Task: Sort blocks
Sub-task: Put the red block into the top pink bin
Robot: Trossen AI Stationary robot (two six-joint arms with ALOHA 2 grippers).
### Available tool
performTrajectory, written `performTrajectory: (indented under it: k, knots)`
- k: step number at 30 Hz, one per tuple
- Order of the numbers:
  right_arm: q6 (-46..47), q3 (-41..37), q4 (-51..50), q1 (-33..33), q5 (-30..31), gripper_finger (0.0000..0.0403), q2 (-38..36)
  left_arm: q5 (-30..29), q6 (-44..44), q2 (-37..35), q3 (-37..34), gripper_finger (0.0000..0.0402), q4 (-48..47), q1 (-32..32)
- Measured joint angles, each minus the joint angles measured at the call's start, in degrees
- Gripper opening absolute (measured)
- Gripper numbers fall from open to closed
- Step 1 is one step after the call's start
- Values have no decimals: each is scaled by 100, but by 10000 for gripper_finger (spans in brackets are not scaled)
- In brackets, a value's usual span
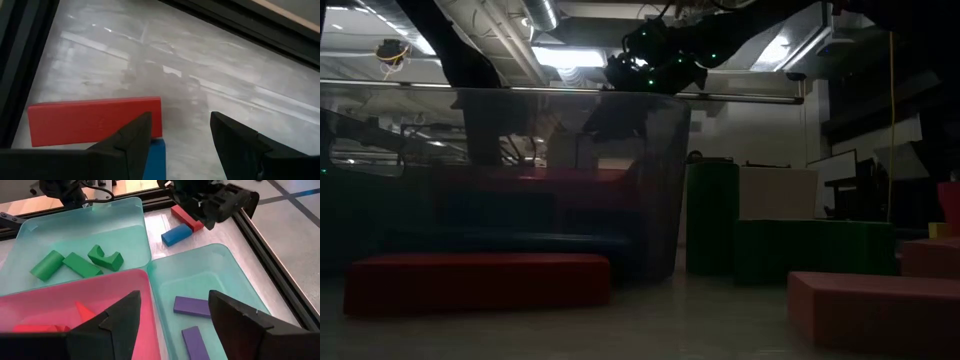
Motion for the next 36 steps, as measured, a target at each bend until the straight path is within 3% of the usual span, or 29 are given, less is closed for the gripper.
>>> performTrajectory:
  k: [24,36]
  knots:
    - [-49,0,7,-4,0,234,0,-161,-286,273,24,191,175,-300]
    - [-49,0,9,-4,0,234,0,680,-266,354,-7,191,1845,-344]
